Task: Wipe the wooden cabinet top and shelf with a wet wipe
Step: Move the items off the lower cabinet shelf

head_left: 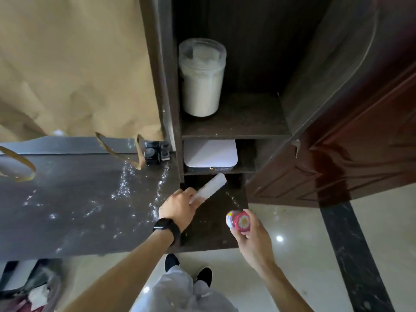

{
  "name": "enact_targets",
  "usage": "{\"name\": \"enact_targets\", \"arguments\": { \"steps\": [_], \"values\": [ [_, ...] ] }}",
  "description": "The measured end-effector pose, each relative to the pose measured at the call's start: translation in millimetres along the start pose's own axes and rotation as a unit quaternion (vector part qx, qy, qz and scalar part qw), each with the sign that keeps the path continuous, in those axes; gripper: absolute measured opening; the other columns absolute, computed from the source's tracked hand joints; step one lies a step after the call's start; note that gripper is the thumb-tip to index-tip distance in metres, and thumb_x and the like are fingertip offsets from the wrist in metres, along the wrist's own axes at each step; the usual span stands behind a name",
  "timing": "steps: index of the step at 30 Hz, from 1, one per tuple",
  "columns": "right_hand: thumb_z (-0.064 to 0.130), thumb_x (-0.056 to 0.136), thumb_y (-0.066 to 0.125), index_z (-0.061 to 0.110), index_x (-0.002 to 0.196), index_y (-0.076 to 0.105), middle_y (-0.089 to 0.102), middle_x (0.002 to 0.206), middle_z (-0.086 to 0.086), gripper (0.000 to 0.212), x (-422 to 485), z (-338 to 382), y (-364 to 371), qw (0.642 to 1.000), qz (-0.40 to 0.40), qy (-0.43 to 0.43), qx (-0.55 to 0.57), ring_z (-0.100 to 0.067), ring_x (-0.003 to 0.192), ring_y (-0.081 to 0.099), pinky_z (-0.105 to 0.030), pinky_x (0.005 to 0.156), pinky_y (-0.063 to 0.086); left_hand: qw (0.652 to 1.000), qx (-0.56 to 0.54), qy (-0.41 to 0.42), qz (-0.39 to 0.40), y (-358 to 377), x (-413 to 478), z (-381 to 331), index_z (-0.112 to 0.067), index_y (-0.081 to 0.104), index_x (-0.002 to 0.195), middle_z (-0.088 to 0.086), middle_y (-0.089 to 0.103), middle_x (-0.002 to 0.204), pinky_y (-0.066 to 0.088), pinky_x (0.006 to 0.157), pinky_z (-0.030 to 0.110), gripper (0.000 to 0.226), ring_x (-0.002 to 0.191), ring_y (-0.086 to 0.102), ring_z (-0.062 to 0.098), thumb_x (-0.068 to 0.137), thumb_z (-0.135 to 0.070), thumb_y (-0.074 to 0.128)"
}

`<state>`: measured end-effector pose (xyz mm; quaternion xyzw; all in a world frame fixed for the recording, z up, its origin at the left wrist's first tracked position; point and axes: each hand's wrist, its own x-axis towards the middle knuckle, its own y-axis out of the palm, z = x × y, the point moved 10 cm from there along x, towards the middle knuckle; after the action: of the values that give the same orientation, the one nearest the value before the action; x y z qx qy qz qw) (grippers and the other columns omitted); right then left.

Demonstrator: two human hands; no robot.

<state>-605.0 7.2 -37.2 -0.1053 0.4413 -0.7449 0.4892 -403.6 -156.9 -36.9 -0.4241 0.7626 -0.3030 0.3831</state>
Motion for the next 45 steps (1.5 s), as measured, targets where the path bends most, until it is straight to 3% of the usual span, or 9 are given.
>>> {"name": "enact_targets", "arguments": {
  "steps": [2, 4, 7, 9, 12, 17, 21, 31, 45],
  "values": [
    [0.045, 0.085, 0.071, 0.033, 0.134, 0.046, 0.061, 0.122, 0.005, 0.057, 4.1, 21.9, -15.7, 0.999, -0.023, -0.02, 0.037, -0.002, 0.085, 0.063, -0.002, 0.07, 0.044, 0.994, -0.093, -0.052, -0.022, -18.1, -3.9, 10.9, -0.04, 0.057, 0.102, -0.011, 0.063, 0.084, 0.046, 0.057, 0.03, 0.033, 0.074, 0.063, 0.017, 0.089, -0.069, 0.047],
    [0.046, 0.085, 0.071, 0.033, 0.135, 0.045, 0.061, 0.122, 0.004, 0.058, 12.2, 47.8, -28.1, 0.997, -0.037, -0.047, 0.051, -0.01, 0.095, 0.065, -0.013, 0.077, 0.051, 0.973, -0.206, -0.103, -0.023, -27.7, -3.7, 17.3, -0.037, 0.06, 0.098, -0.01, 0.069, 0.076, 0.047, 0.053, 0.027, 0.039, 0.065, 0.067, 0.013, 0.086, -0.073, 0.05],
    [0.046, 0.086, 0.071, 0.029, 0.136, 0.044, 0.06, 0.123, 0.003, 0.059, 30.5, 90.7, -42.2, 0.992, -0.063, -0.1, 0.034, -0.014, 0.106, 0.062, -0.028, 0.085, 0.055, 0.916, -0.374, -0.148, -0.011, -26.4, 7.5, 16.4, -0.025, 0.067, 0.104, -0.007, 0.075, 0.076, 0.06, 0.06, 0.029, 0.039, 0.063, 0.071, 0.012, 0.087, -0.06, 0.064],
    [0.049, 0.087, 0.068, 0.027, 0.137, 0.042, 0.06, 0.124, 0.001, 0.061, 44.8, 115.4, -49.0, 0.989, -0.084, -0.124, 0.007, -0.018, 0.108, 0.06, -0.029, 0.084, 0.052, 0.879, -0.447, -0.166, -0.007, -22.5, 16.1, 12.8, -0.014, 0.067, 0.111, -0.001, 0.075, 0.083, 0.056, 0.052, 0.024, 0.041, 0.059, 0.068, 0.008, 0.089, -0.048, 0.069],
    [0.047, 0.089, 0.066, 0.027, 0.14, 0.038, 0.058, 0.125, -0.006, 0.061, 70.2, 143.9, -49.2, 0.986, -0.085, -0.141, -0.019, -0.026, 0.108, 0.06, -0.034, 0.084, 0.05, 0.844, -0.498, -0.2, 0.002, -17.6, 24.1, 5.8, -0.012, 0.064, 0.112, 0.001, 0.074, 0.09, 0.039, 0.036, 0.014, 0.041, 0.051, 0.061, 0.001, 0.091, -0.047, 0.068],
    [0.044, 0.092, 0.063, 0.03, 0.143, 0.031, 0.054, 0.132, -0.008, 0.063, 110.0, 167.6, -29.7, 0.985, -0.039, -0.155, -0.061, -0.028, 0.109, 0.062, -0.033, 0.084, 0.05, 0.784, -0.559, -0.269, -0.005, -11.0, 30.2, -0.1, -0.021, 0.063, 0.105, -0.003, 0.073, 0.095, 0.042, 0.057, 0.025, 0.025, 0.076, 0.064, 0.014, 0.093, -0.042, 0.066],
    [0.047, 0.094, 0.057, 0.029, 0.148, 0.028, 0.051, 0.139, -0.009, 0.063, 129.1, 168.0, -11.3, 0.982, -0.008, -0.173, -0.079, -0.03, 0.117, 0.06, -0.033, 0.088, 0.05, 0.717, -0.628, -0.3, -0.04, 2.1, 28.5, -2.7, -0.02, 0.061, 0.092, -0.003, 0.069, 0.079, 0.038, 0.052, 0.021, 0.008, 0.068, 0.065, 0.012, 0.095, -0.022, 0.067],
    [0.051, 0.085, 0.069, 0.015, 0.141, 0.041, 0.062, 0.132, -0.009, 0.072, 148.2, 149.5, -3.2, 0.982, 0.007, -0.186, 0.019, -0.025, 0.119, 0.061, -0.032, 0.094, 0.049, 0.727, -0.601, -0.325, -0.069, 12.5, 37.3, 7.7, -0.013, 0.075, 0.098, -0.008, 0.075, 0.081, 0.043, 0.048, 0.02, 0.026, 0.069, 0.068, 0.011, 0.091, -0.038, 0.07],
    [0.052, 0.084, 0.07, 0.018, 0.138, 0.044, 0.064, 0.128, -0.002, 0.069, 151.5, 149.5, -8.5, 0.979, -0.003, -0.204, 0.024, -0.016, 0.114, 0.062, -0.025, 0.089, 0.049, 0.774, -0.539, -0.324, -0.069, 1.5, 50.0, 8.7, -0.015, 0.079, 0.081, -0.008, 0.077, 0.079, 0.041, 0.056, 0.027, 0.034, 0.077, 0.069, 0.015, 0.089, -0.046, 0.069]
  ]
}}
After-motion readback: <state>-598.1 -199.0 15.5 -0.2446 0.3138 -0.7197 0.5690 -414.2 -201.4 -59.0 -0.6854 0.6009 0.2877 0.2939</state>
